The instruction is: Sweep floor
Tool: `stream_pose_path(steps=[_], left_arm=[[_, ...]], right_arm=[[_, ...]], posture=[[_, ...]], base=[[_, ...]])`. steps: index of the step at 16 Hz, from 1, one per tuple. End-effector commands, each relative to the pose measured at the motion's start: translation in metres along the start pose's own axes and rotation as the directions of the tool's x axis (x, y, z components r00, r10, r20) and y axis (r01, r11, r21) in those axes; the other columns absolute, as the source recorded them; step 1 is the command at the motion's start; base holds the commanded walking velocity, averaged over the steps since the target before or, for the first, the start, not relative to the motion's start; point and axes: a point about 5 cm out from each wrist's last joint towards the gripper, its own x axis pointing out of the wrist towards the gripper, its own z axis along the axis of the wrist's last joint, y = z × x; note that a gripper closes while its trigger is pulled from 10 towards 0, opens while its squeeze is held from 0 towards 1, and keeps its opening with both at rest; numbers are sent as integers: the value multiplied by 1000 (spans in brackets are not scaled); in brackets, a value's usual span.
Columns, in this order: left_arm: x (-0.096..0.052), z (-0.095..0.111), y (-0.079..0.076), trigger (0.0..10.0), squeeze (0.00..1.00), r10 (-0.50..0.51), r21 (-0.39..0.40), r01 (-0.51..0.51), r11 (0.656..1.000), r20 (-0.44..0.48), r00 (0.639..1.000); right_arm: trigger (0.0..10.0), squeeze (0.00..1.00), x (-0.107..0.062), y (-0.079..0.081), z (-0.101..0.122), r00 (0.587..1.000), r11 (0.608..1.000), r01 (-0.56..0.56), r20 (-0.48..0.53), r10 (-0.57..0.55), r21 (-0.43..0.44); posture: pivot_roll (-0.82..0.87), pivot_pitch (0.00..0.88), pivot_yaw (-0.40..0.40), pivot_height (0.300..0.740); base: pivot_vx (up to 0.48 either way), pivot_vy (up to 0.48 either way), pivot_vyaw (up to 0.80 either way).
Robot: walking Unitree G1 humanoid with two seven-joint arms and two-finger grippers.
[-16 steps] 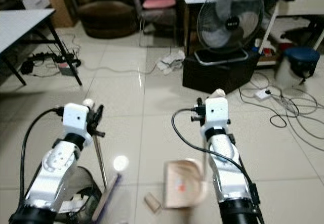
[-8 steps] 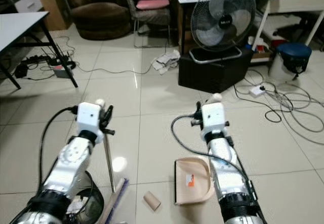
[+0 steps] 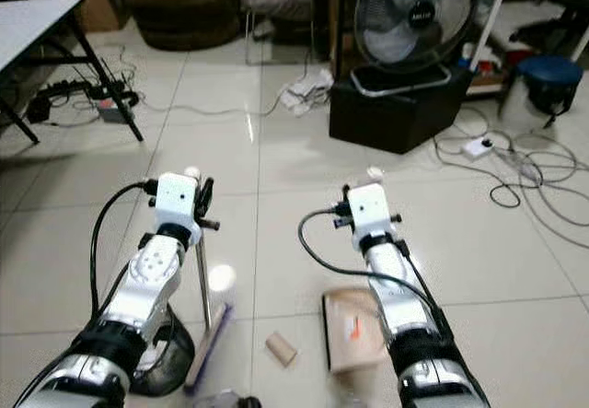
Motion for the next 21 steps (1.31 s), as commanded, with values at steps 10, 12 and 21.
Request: stream_pose_path(steps=[10,12,21], left_arm=[[15,9,-17,10000,0,93,-90,-92,992,12,996],[19,12,-20,10000,0,140,-188,-138,972,-7,990],[20,7,-21,10000,0,205,-346,-220,912,-82,975]], right_arm=[[10000,0,-1,42,-4,995,995,-100,10,100,-15],[10000,0,-3,48,-4,996,996,-94,12,93,14],[10000,0,-1,59,2,995,991,-96,49,92,93]], posture=[[-10,180,130,740],[-16,185,130,740],[-26,177,128,740]], base=[[0,0,0],[0,0,0],[0,0,0]])
